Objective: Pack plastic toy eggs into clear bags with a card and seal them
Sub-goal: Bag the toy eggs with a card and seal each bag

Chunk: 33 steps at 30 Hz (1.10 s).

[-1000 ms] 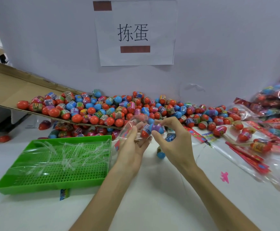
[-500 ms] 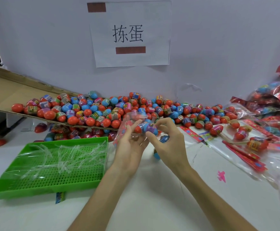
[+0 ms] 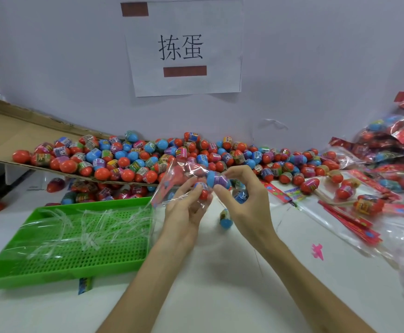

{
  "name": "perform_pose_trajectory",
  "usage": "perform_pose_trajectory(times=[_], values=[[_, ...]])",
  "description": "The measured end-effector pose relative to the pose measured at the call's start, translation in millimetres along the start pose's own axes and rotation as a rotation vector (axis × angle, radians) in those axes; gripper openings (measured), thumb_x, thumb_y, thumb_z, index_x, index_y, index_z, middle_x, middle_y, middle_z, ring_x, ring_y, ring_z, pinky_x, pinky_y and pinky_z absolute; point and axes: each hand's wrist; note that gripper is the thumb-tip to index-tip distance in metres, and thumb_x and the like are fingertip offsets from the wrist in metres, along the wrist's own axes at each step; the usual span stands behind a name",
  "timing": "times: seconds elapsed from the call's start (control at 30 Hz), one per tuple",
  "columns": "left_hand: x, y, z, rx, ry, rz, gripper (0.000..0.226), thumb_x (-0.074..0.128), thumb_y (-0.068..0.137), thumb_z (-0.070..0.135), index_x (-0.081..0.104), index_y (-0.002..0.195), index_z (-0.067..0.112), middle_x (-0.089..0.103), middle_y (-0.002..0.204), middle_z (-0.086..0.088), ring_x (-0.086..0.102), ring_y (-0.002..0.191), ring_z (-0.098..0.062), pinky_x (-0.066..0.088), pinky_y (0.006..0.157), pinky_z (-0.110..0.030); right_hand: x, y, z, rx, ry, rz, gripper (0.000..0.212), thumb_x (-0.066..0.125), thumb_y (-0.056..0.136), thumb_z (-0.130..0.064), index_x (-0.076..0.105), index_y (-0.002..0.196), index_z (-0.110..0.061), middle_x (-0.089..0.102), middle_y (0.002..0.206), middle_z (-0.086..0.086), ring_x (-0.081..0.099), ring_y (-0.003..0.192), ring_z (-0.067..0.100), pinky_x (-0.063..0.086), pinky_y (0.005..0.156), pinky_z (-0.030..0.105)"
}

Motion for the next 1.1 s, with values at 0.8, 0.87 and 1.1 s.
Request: perform_pose_trajectory(times=[0.8, 0.87, 1.1], values=[[2, -2, 1, 0.011, 0.013, 0.039, 0.024, 0.060, 0.102, 0.009, 0.068, 0.124, 0.013, 0.079, 0.105, -0.010, 0.076, 0.083, -0.014, 0.061, 0.069, -0.025, 6, -8, 3, -0.033, -0.071, -0.101, 0.021, 0.077, 0.087, -0.021, 0.064, 0.103, -0.021, 0.068, 0.103, -0.014, 0.064, 0.104, 0.007, 0.051, 0.086, 0.015], [2, -3, 1, 0.008, 0.032, 0.030, 0.023, 0.057, 0.103, 0.008, 0.069, 0.122, 0.012, 0.079, 0.105, -0.011, 0.077, 0.086, -0.016, 0.061, 0.070, -0.026, 6, -6, 2, -0.008, -0.055, -0.112, 0.018, 0.078, 0.087, -0.019, 0.065, 0.100, -0.020, 0.067, 0.098, -0.013, 0.063, 0.101, 0.008, 0.049, 0.084, 0.014], [4, -4, 2, -0.009, 0.034, 0.023, 0.024, 0.054, 0.105, 0.011, 0.069, 0.123, 0.009, 0.077, 0.109, -0.016, 0.078, 0.093, -0.021, 0.062, 0.073, -0.029, 6, -5, 4, 0.051, -0.015, -0.073, 0.015, 0.078, 0.088, -0.027, 0.067, 0.098, -0.025, 0.067, 0.096, -0.017, 0.063, 0.098, 0.006, 0.045, 0.081, 0.009]])
Point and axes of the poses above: each hand's wrist, its own y-axis towards the middle knuckle, its own x-axis out of the palm, z = x × y
